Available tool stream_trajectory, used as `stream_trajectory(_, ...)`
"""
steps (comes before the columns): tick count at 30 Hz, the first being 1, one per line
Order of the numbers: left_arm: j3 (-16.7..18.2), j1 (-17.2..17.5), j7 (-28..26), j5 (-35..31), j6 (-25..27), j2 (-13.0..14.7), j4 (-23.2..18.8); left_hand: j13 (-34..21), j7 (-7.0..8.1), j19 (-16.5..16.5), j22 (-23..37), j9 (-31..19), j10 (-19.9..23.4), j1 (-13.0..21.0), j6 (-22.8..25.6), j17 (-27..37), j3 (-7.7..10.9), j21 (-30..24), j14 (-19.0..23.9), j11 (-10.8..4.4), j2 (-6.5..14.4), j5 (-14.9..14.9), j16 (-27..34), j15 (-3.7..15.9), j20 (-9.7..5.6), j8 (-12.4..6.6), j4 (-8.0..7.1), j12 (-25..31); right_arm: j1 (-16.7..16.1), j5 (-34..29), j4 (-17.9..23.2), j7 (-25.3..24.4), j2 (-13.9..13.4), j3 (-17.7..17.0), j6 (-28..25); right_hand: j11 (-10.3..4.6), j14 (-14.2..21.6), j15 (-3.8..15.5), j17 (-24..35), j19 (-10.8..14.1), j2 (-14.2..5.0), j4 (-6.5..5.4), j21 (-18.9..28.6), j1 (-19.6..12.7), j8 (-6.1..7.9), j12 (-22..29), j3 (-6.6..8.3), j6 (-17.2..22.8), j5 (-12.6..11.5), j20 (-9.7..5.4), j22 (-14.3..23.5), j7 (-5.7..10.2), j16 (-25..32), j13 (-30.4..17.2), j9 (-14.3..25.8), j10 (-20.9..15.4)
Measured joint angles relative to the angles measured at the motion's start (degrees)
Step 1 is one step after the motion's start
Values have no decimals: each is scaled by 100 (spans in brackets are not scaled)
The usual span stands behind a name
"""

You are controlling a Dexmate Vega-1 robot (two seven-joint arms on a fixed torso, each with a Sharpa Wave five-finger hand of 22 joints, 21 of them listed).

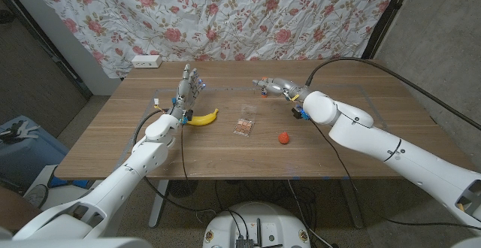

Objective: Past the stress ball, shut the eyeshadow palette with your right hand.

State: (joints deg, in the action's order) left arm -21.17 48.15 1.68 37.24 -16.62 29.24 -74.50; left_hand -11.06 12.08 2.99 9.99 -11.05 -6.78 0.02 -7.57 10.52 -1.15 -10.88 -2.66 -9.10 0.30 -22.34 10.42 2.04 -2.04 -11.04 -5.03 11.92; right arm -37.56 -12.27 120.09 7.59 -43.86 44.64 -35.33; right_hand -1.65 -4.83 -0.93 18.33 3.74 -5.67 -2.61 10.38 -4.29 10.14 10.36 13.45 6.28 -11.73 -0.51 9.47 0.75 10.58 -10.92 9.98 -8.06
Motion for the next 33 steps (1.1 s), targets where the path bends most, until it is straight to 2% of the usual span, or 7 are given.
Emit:
stream_trajectory(3, 0, 0, 1, 0, 0, 0, 0, 0, 0, 0, 0, 0, 0, 0, 0, 0, 0, 0, 0, 0, 0, 0, 0, 0, 0, 0, 0, 0, 171, -35, 2, 120, 59, 144, -137, 0, -20, -20, 0, -22, 1, -50, 0, 1, 0, 0, 1, -60, 0, -22, 0, -4, 0, 0, 0, 0)
stream_trajectory(8, 0, 0, 1, 0, 0, 0, 0, 0, 0, 0, 0, 0, 0, 0, 0, 0, 0, 0, 0, 0, 0, 0, 0, 0, 0, 0, 0, 0, 396, -57, -9, 197, 127, 343, -227, 0, -19, -20, 0, -83, 68, -52, 0, 67, 0, 0, -1, -59, 0, 1, 0, -4, 0, -1, 0, 0)
stream_trajectory(9, 0, 0, 1, 0, 0, 0, 1, 0, 0, 0, 0, 0, 0, 0, 0, 0, 0, 0, 0, 0, 0, 0, 0, 0, 0, 0, 0, 0, 454, -115, -21, 406, 145, 400, -454, 0, -19, -20, 0, -81, 68, -67, 0, 67, 0, 0, -16, -59, 0, 0, 0, -4, 0, -1, 0, -1)
stream_trajectory(16, -1, -1, 1, -1, 0, -2, 2, 0, 0, 0, 0, 0, 0, 0, 0, 0, 0, 0, 0, 0, 0, 0, 0, 0, 0, 0, 0, 0, 730, -211, -85, 695, 225, 680, -742, 23, -50, -51, -28, -112, 31, -109, 0, 106, 0, 27, -25, -89, 0, 31, -1, -34, 23, -1, 0, -23)
stream_trajectory(25, -1, -2, 3, -1, 0, -2, 5, 0, 0, 0, 0, 0, 0, 0, 0, 0, 0, 0, 0, 0, 0, 0, 0, 0, 0, 0, 0, 0, 1089, -449, -207, 1010, 279, 1119, -916, 2, -50, -51, -27, -163, 89, -136, -14, 167, 0, 27, -38, -89, -45, 41, -1, -34, 45, -1, 0, -87)
stream_trajectory(31, -1, -2, 3, -1, 0, -2, 5, 0, 0, 0, 0, 0, 0, 0, 0, 0, 0, 0, 0, 0, 0, 0, 0, 0, 0, 0, 0, 0, 1238, -554, -292, 1167, 336, 1287, -974, 21, -49, -51, -53, -245, 61, -177, -22, 197, 0, 27, -46, -120, -45, 123, -1, -3, 44, -1, 0, -106)
stream_trajectory(33, -1, -2, 3, -1, 0, -2, 5, 0, 0, 0, 0, 0, 0, 0, 0, 0, 0, 0, 0, 0, 0, 0, 0, 0, 0, 0, 0, 0, 1274, -577, -318, 1204, 355, 1324, -984, 21, -50, -51, -53, -245, 135, -184, -22, 271, 0, 27, -38, -120, -45, 123, -1, -3, 45, -1, 0, -106)
